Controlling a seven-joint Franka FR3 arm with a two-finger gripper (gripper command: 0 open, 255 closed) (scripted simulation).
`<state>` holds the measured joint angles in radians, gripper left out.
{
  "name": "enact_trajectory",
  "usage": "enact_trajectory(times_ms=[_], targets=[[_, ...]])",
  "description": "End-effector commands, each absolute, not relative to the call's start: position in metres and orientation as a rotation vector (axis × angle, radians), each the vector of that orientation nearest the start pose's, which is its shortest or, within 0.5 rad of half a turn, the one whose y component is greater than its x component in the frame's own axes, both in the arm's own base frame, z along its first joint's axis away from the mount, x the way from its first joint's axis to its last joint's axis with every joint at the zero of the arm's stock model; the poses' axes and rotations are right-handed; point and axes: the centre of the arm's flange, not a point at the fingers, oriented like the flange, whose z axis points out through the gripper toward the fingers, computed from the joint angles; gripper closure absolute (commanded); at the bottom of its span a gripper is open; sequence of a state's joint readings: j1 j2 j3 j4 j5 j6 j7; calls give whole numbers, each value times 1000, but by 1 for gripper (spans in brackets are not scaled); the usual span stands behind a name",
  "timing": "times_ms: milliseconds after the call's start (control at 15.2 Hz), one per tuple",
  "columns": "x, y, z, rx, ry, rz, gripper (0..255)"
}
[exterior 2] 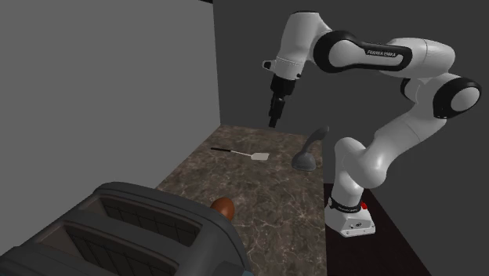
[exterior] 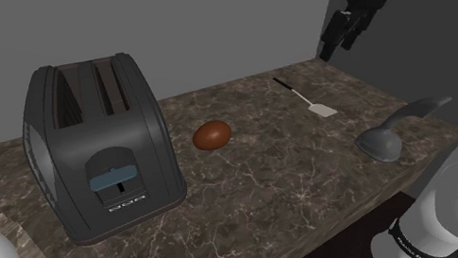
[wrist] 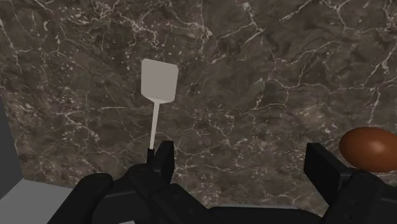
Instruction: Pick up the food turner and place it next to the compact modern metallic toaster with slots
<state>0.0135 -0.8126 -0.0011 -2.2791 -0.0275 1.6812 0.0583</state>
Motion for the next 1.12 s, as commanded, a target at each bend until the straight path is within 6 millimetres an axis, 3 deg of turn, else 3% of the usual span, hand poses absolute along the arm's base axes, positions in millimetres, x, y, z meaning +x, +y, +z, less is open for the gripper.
enact_trajectory(times_ms=[0,1056], targets=[[309,1,646,-3142,71,-340,0],[440,-110,509,-3128,358,-152,0]])
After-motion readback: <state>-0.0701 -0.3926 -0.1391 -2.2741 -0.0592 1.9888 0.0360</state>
